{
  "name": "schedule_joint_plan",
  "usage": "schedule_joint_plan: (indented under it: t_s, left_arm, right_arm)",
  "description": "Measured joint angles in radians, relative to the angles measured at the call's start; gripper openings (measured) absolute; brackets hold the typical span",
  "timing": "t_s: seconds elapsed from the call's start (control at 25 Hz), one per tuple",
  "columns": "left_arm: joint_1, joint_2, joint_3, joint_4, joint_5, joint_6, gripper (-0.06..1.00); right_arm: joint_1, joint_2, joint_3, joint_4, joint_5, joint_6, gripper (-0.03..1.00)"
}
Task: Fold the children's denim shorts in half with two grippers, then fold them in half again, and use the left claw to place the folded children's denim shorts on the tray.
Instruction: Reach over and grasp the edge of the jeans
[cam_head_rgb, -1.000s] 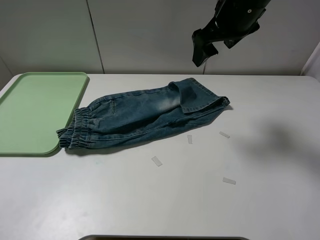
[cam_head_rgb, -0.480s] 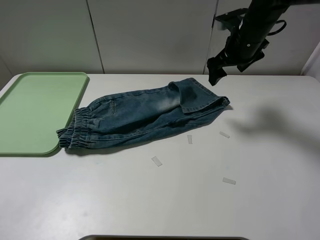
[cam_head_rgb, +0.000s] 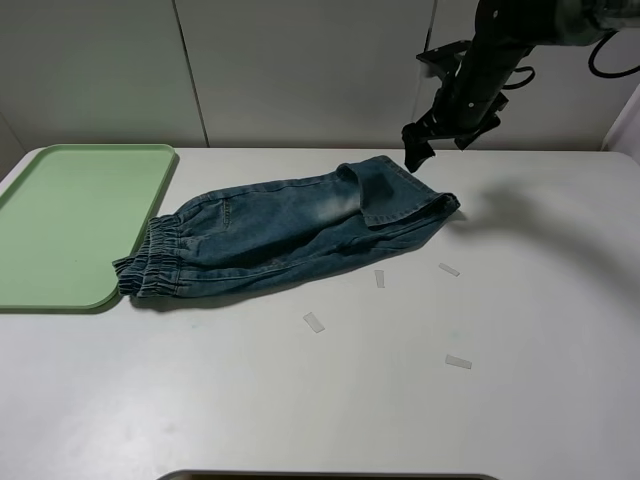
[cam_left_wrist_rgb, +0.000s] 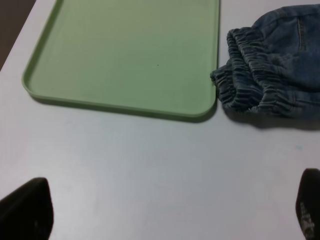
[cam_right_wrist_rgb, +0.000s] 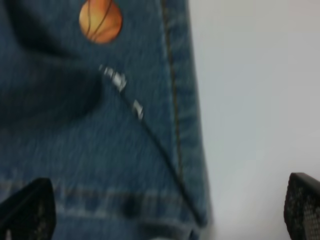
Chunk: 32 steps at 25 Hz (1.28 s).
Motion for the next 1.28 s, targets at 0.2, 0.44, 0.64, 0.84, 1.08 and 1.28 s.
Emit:
schedule_joint_plan:
  t_s: [0.2,0.44,0.64,0.84,1.08,1.28]
  left_arm:
    - [0.000,0.000,0.000,0.000,0.000,0.000,0.96]
    - [0.000,0.000,0.000,0.000,0.000,0.000,0.96]
    - [0.000,0.000,0.000,0.000,0.000,0.000,0.96]
    - [0.000,0.000,0.000,0.000,0.000,0.000,0.96]
    - [0.000,0.000,0.000,0.000,0.000,0.000,0.96]
    - [0.000,0.000,0.000,0.000,0.000,0.000,0.96]
  right_arm:
    - [0.000,0.099,-0.123,0.000,0.038,-0.026,0.69]
    - [0.000,0.175,-0.189,0.019,0.053,-0.063,0.69]
    - [-0.023,0.230,-0.197,0.028,0.052,-0.086,0.69]
    - [-0.061,0.266,-0.200,0.038,0.047,-0.093,0.69]
    - [-0.070,0.277,-0.201,0.080,0.040,-0.139,0.69]
    - [-0.070,0.296,-0.210,0.118,0.037,-0.175,0.69]
